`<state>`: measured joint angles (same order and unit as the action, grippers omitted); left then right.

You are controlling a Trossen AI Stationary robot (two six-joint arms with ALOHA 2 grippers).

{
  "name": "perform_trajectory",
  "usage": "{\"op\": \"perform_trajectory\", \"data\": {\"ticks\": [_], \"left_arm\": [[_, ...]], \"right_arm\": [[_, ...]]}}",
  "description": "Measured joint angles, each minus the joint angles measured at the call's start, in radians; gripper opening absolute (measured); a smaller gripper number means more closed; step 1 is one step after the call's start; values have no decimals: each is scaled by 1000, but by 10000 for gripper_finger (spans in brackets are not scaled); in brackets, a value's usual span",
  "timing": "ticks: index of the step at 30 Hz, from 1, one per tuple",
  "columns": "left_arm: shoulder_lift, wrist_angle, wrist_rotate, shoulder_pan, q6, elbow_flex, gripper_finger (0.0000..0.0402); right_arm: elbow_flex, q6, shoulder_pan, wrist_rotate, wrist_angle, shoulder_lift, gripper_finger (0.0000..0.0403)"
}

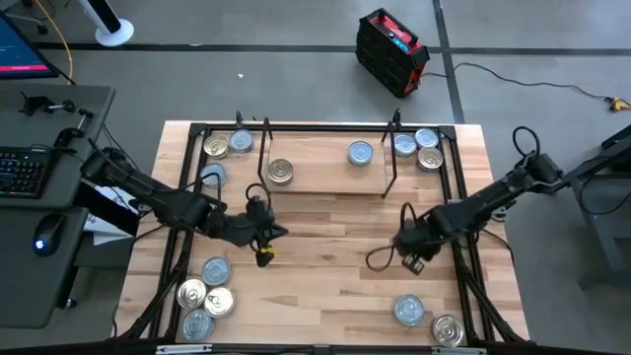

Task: Stack canned seafood by type on shelf
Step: Stack the green tuna can on top of the other green tuna can on the shelf

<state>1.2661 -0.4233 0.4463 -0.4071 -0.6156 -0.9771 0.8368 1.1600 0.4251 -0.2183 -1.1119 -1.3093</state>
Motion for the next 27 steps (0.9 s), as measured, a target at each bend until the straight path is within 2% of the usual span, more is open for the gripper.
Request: {"op": "perform_trajectory", "data": {"ticks": [5,12,15,19,22,25,27], "left_arm": [[-6,-29,-63,105,152,24,0],[-107,-14,-304,316,309,116,0],[-192,78,-395,382,344,174,0],[-290,219,-464,455,305,262,0],[-323,279,-470,488,268,296,0],[-326,288,-467,511,246,305,0],[-323,295,-465,522,224,306,0]], "right_arm": [[0,73,-162,134,-43,86,0],[2,215,-453,348,-86,341,0],[2,281,-582,474,-117,430,0],[2,274,-772,603,-27,474,0],[2,140,-935,608,126,453,0],[2,-12,-1122,546,246,398,0],[2,-113,-1247,468,347,354,0]]}}
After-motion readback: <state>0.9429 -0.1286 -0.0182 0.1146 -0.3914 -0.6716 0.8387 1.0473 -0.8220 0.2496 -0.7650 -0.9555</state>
